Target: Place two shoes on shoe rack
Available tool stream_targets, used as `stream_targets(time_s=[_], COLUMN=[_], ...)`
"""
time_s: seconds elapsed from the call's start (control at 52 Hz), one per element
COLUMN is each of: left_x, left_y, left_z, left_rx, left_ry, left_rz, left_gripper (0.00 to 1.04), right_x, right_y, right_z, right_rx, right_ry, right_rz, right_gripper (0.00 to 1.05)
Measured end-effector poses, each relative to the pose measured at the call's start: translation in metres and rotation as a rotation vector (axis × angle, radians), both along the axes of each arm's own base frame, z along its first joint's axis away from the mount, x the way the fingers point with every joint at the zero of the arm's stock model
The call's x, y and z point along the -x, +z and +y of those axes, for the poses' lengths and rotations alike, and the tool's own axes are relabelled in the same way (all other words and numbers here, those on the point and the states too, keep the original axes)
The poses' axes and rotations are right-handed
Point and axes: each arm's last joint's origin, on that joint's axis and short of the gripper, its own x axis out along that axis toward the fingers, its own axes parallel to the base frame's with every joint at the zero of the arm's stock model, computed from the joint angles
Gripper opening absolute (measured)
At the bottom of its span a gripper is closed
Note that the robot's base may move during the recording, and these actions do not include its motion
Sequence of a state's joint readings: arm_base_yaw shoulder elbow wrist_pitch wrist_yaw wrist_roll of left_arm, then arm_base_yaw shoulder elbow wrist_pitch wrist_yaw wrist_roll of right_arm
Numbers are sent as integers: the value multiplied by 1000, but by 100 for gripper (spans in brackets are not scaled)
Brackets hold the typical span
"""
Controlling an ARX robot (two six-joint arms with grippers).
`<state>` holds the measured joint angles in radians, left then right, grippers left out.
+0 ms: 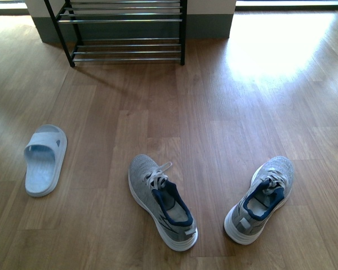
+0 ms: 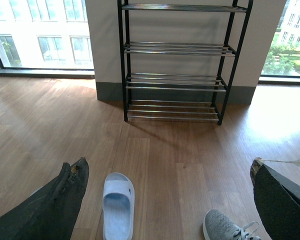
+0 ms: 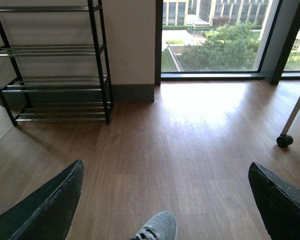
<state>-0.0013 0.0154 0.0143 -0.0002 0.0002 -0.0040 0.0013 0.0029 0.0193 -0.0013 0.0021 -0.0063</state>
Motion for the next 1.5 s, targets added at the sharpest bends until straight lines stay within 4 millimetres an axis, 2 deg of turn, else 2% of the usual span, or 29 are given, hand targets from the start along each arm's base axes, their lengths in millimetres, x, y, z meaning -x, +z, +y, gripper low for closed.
stream_targets(time_s=[0.269, 0.346, 0.385, 0.423, 0.481, 0.577, 0.673, 0.846, 0.923, 0.981, 1.077, 1.27, 1.5], left_x=[0, -5, -11, -21, -41, -66, -106, -174, -192, -208, -224, -240, -264], left_y=[0, 6, 9, 9, 11, 9, -1, -54, -71, -95, -132, -195, -231], left_z=[0, -2, -2, -2, -4, -8, -18, -54, -67, -81, -94, -113, -131], left_rx=[5, 175, 288, 356, 439, 464, 466, 394, 410, 457, 526, 627, 682], left_ry=[8, 253, 352, 376, 321, 246, 140, -6, -78, -122, -113, -78, -88], left_rz=[0, -58, -55, -22, 51, 153, 308, 630, 708, 785, 894, 1118, 1264], left_gripper=[95, 95, 95, 95, 95, 95, 95, 95, 95, 95, 95, 95, 95], right_x=[0, 0, 0, 0, 0, 0, 0, 0, 0, 0, 0, 0, 0], right_y=[0, 0, 0, 0, 0, 0, 0, 0, 0, 0, 0, 0, 0], right_z=[0, 0, 0, 0, 0, 0, 0, 0, 0, 0, 0, 0, 0], right_rx=[0, 0, 0, 0, 0, 0, 0, 0, 0, 0, 0, 0, 0], right_ry=[0, -1, 0, 2, 2, 2, 2, 2, 2, 2, 2, 2, 2], right_rz=[0, 0, 0, 0, 0, 0, 0, 0, 0, 0, 0, 0, 0], right_gripper=[96, 96, 96, 96, 96, 96, 96, 96, 96, 96, 96, 96, 96])
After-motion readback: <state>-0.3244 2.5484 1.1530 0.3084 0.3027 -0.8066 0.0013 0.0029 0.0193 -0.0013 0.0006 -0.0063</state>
